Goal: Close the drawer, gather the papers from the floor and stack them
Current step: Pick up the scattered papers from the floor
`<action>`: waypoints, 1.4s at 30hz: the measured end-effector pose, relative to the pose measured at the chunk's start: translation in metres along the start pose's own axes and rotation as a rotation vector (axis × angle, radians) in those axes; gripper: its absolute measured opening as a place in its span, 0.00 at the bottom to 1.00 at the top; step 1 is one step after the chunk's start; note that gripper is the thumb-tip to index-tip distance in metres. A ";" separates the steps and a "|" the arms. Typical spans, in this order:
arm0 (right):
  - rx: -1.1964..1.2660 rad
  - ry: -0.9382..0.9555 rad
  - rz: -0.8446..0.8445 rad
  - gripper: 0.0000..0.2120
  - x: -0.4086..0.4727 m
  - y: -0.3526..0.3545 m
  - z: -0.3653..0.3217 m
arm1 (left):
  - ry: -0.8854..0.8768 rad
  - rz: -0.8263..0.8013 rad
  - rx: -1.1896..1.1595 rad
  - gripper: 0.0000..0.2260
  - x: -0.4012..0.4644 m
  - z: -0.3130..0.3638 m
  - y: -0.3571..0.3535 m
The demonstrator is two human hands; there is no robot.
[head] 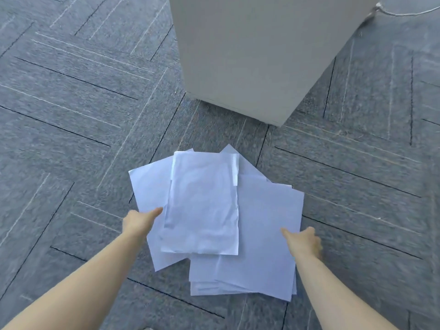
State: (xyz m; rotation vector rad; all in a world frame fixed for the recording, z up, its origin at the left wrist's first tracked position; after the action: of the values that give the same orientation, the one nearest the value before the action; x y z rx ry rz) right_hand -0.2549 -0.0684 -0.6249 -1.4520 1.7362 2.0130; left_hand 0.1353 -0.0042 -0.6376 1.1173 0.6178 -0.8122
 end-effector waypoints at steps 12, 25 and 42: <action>0.209 0.132 -0.080 0.17 0.001 -0.060 -0.023 | -0.403 0.086 0.428 0.22 0.004 0.023 -0.056; 0.405 0.104 -0.091 0.20 -0.019 -0.072 -0.024 | -0.426 -0.272 0.149 0.15 -0.012 0.029 -0.099; 0.661 0.644 -0.433 0.05 -0.356 0.233 -0.169 | -0.540 -0.262 -0.461 0.09 -0.337 0.198 0.219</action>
State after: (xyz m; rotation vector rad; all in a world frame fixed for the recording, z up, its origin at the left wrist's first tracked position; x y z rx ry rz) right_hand -0.1134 -0.1164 -0.1922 -2.0637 1.7914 0.6826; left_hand 0.1287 -0.0595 -0.1927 0.3716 0.4613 -1.0793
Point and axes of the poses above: each hand's wrist, its own x-axis towards the middle knuckle, its own y-axis out of the back of the hand, z = x × y, the point moved 2 cm from there along x, towards the middle knuckle, and after that the axes turned 2 degrees about -z, right-handed, at the moved point
